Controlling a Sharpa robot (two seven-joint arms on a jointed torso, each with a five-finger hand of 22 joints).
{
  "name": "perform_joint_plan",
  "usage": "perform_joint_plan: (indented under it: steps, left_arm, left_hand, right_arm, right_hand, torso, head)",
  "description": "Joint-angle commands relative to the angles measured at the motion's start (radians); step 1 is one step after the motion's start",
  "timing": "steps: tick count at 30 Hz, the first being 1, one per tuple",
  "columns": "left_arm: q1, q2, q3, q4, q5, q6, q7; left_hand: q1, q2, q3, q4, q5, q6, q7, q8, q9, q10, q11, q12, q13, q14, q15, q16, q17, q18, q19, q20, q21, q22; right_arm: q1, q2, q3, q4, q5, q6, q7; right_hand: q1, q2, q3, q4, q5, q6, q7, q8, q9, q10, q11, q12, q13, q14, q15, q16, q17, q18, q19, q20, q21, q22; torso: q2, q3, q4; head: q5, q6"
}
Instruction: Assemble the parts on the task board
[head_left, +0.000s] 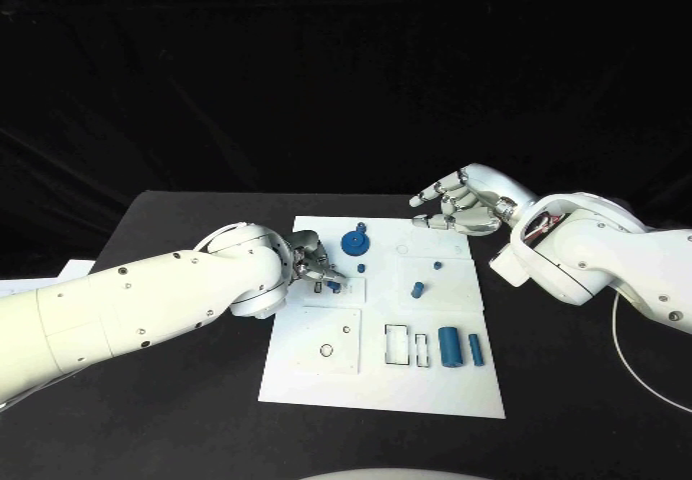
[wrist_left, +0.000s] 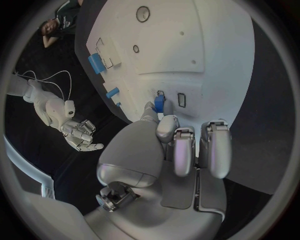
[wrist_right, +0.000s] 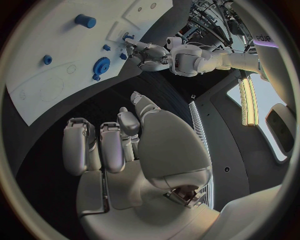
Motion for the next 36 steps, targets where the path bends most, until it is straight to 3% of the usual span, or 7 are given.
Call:
perform_joint_plan:
  steps: [1, 20, 36]
  left_arm:
    - [-0.002, 0.003, 0.0, 0.003, -0.033, 0.005, 0.006]
    - [-0.003, 0.007, 0.0, 0.001, -0.018, 0.114, -0.033]
    - [-0.003, 0.02, 0.0, -0.015, -0.004, 0.117, -0.05]
  left_hand:
    - [0.034, 0.027, 0.082, -0.079, 0.006, 0.012, -0.01, 0.007, 0.008, 0.007, 0.0, 0.004, 0.001, 0.107, -0.007, 0.003, 0.263, -0.02, 0.07, -0.007, 0.003, 0.178]
    - [0.035, 0.024, 0.094, -0.079, 0.007, 0.014, -0.011, 0.005, 0.008, 0.011, -0.001, 0.005, 0.003, 0.107, -0.008, 0.003, 0.263, -0.02, 0.071, -0.007, 0.004, 0.179]
    - [0.031, 0.02, 0.109, -0.076, 0.007, 0.017, -0.01, 0.003, 0.01, 0.013, -0.001, 0.006, 0.004, 0.107, -0.008, 0.003, 0.263, -0.02, 0.071, -0.007, 0.004, 0.179]
  right_arm:
    - [-0.001, 0.001, 0.0, 0.0, -0.002, 0.013, 0.008]
    - [-0.001, 0.001, 0.0, -0.001, 0.003, 0.018, 0.008]
    - [-0.002, 0.003, 0.0, -0.001, 0.005, 0.019, 0.01]
  right_hand:
    - [0.001, 0.002, 0.004, 0.0, 0.003, 0.008, -0.002, 0.004, 0.001, 0.006, -0.003, 0.002, 0.002, 0.041, 0.0, -0.007, -0.001, 0.007, -0.009, 0.0, -0.006, -0.001]
    - [-0.004, 0.001, 0.003, 0.003, 0.001, 0.008, -0.003, 0.004, 0.001, 0.006, -0.003, 0.002, 0.0, 0.041, 0.0, -0.009, -0.004, 0.007, -0.01, 0.0, -0.009, -0.004]
    - [-0.005, 0.001, 0.003, 0.003, -0.001, 0.008, -0.003, 0.004, 0.001, 0.006, -0.003, 0.001, -0.001, 0.041, 0.0, -0.01, -0.004, 0.007, -0.01, 0.0, -0.009, -0.004]
  torso:
    - [0.0, 0.0001, 0.0007]
    - [0.0, 0.0001, 0.0005]
    - [0.0, 0.0001, 0.0]
  head:
    - [-0.001, -0.001]
    - [-0.001, -0.004]
    - [-0.002, -0.007]
